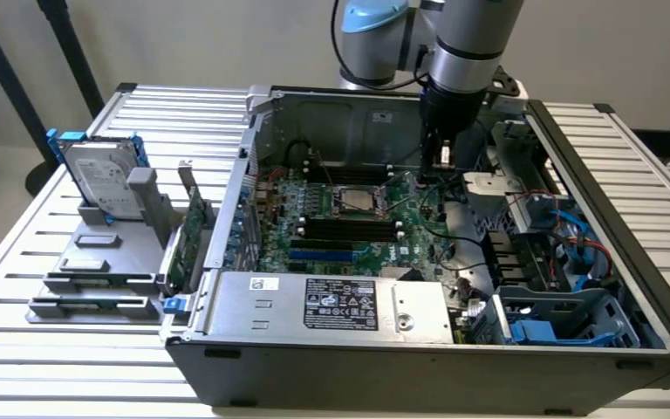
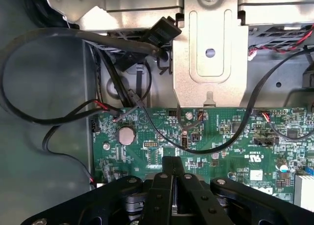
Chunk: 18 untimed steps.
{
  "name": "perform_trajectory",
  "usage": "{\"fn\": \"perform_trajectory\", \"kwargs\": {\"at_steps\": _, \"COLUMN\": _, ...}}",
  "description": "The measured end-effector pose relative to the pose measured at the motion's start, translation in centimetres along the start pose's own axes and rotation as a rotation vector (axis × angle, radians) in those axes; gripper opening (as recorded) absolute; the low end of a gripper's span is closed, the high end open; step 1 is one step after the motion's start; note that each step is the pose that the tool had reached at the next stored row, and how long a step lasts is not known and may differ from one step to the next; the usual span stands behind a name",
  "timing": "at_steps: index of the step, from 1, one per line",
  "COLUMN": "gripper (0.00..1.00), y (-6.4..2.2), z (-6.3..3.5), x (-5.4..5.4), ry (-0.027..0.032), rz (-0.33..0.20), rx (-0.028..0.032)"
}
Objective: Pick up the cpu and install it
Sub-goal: 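Close the cpu cover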
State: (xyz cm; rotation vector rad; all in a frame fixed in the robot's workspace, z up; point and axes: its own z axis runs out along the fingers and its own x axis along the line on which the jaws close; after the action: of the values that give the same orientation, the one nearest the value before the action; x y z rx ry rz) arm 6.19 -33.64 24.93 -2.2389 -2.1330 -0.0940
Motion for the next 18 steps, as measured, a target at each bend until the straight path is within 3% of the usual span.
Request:
{"fn": "perform_trajectory", "kwargs": {"at_steps": 4, "gripper": 0.11, "y": -0.01, "z": 0.47, "x": -0.04, "ry": 0.0161, "rz": -0.002, "rx": 0.0010}}
{"fn": "perform_trajectory", "kwargs": {"at_steps": 7, "gripper": 0.11, "y": 0.00, "z": 0.65, "x": -0.06, "ry": 0.0226, "rz": -0.002, "rx": 0.0043}}
{"fn": "perform_trajectory", "kwargs": {"at_steps": 10, "gripper": 0.11, "y": -0.01, "z": 0.66, "x": -0.06, "ry": 0.0219, "rz": 0.000, "rx": 0.0279}}
{"fn": "perform_trajectory", "kwargs": {"at_steps": 12, "gripper": 0.11, "y": -0.01, "z": 0.64, "x": -0.09, "ry": 0.0211, "rz": 0.001, "rx": 0.0400}}
{"fn": "perform_trajectory", "kwargs": {"at_steps": 14, "gripper": 0.11, "y": -0.05, "z": 0.59, "x": -0.12, "ry": 0.0206, "rz": 0.002, "rx": 0.0468}}
{"fn": "perform_trajectory", "kwargs": {"at_steps": 18, "gripper": 0.11, "y": -0.15, "z": 0.48, "x": -0.19, "ry": 0.0203, "rz": 0.003, "rx": 0.0549}}
